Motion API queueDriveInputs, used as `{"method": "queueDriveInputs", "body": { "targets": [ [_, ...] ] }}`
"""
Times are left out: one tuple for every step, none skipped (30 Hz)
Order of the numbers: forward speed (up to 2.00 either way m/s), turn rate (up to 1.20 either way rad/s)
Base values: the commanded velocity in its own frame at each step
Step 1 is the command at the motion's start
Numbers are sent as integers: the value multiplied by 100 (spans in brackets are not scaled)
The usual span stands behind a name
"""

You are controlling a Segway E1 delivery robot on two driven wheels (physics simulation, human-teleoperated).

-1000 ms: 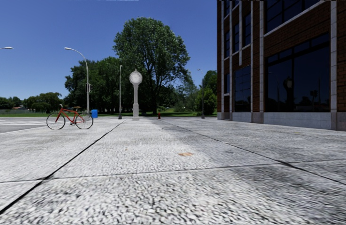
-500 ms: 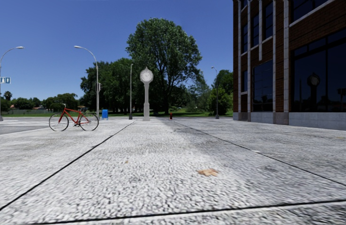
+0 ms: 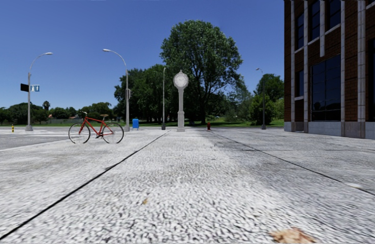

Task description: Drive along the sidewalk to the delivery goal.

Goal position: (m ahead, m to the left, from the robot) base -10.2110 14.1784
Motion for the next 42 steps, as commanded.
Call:
{"method": "queueDriveInputs", "body": {
  "targets": [
    [200, 1],
    [200, 1],
    [200, 1],
    [200, 1],
    [200, 0],
    [200, 0],
    [200, 0],
    [200, 0],
    [200, 0],
    [200, 0],
    [200, 0],
    [200, 0],
    [200, 0],
    [200, 0],
    [200, 0],
    [200, 0],
    [200, 0],
    [200, 1],
    [200, 1],
    [200, 1],
    [200, 1],
    [200, 1],
    [200, 1],
    [200, 1],
    [200, 1],
    [200, 1],
    [200, 1],
    [200, 1],
    [200, 1],
    [200, 1],
    [200, 0],
    [200, 0],
    [200, 0],
    [200, 0],
    [200, 0],
    [200, 0],
    [200, 0],
    [200, 0],
    [200, 0],
    [200, 0],
    [200, 0],
    [200, 0]
  ]
}}
